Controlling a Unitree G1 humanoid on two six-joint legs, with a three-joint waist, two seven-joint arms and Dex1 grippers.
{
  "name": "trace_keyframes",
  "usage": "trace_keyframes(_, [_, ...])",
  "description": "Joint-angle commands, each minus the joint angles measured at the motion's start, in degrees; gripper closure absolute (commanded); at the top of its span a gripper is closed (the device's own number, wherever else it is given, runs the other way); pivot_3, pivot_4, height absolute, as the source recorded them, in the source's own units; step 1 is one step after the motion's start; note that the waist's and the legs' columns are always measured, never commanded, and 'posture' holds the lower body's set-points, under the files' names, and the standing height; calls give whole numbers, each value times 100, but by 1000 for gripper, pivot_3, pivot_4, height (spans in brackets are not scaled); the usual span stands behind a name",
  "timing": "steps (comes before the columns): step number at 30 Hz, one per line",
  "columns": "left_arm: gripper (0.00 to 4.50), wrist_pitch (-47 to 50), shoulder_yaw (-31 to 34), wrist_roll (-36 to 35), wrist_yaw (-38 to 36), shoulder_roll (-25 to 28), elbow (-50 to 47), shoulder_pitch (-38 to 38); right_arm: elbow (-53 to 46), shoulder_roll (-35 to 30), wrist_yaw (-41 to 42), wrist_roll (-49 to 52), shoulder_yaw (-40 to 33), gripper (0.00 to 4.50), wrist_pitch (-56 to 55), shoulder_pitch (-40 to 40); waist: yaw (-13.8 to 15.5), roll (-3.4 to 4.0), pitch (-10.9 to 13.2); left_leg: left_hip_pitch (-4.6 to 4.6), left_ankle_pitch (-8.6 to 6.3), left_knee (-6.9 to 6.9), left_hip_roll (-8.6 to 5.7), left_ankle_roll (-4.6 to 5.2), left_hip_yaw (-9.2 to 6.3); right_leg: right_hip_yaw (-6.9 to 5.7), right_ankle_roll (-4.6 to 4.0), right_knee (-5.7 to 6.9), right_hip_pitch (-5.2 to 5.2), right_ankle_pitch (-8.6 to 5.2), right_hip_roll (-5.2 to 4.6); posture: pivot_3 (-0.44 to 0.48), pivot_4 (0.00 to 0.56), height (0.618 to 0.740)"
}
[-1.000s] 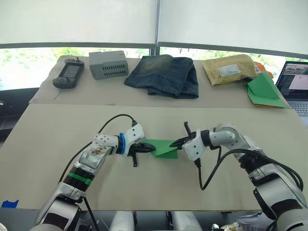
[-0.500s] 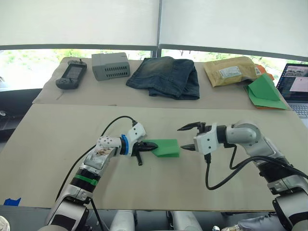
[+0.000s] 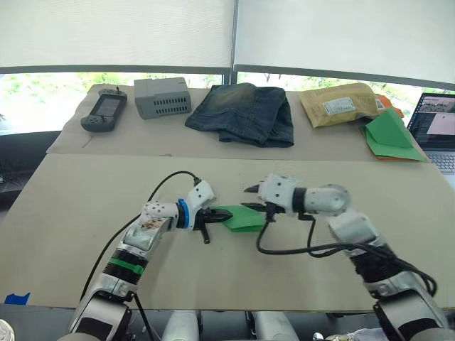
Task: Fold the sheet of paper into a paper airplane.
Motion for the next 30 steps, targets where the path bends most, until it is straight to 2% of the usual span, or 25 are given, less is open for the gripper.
trace_keyframes(1, [4500, 99, 151, 103, 146, 190, 28, 90, -13, 106, -144, -168, 54, 3999, 445, 121, -3, 0, 0, 0, 0, 0, 0, 0, 0, 0, 0, -1, 0, 0, -1, 0, 150, 740])
trace_keyframes(2, [4500, 103, 167, 92, 156, 204, 8, 97, -39, 103, -83, -194, 122, 4421, 533, 181, -8, 0, 0, -1, 0, 0, 0, 0, -1, -1, 0, -2, 0, 0, -1, 0, 150, 740])
trace_keyframes(3, [4500, 108, 180, 81, 159, 216, -16, 108, -69, 105, -44, -211, 161, 4469, 652, 233, -18, 0, 0, 0, 0, 0, 0, 0, -1, -1, 0, -2, 0, 0, -1, 0, 150, 740])
trace_keyframes(13, [4500, 119, 269, 83, 86, 411, -109, 201, -161, 112, 56, -350, 376, 4469, 1118, 504, -58, 0, -1, 4, -1, -1, 2, 0, -3, -3, 18, -1, 3, -12, 2, 0, 150, 740])
trace_keyframes(18, [4500, -69, 328, 164, 61, 632, 132, 237, -197, 115, 67, -356, 328, 4469, 1142, 511, -58, 1, -2, 5, -1, -1, 3, 0, -3, -3, 25, -1, 3, -16, 2, 0, 150, 740])
trace_keyframes(22, [4500, -147, 283, 197, 116, 609, 289, 244, -277, 160, 30, -288, 251, 4469, 1157, 515, -53, 0, -3, 7, -1, -2, 3, 0, -3, -3, 26, -2, 6, -17, 2, 0, 150, 740])
trace_keyframes(26, [4500, -131, 183, 194, 64, 560, 172, 300, -982, 179, 166, 185, -163, 4469, 1091, 487, -52, 0, -4, 5, -1, -2, 3, 0, -3, -3, 29, -1, 4, -19, 1, 0, 150, 740])
trace_keyframes(30, [4500, -145, 180, 179, -13, 599, 152, 292, -1848, -352, 598, 411, -315, 4469, 666, 753, -44, 1, -4, 0, -1, -2, 2, 0, -4, -3, 32, -3, 1, -20, 1, 0, 150, 740])
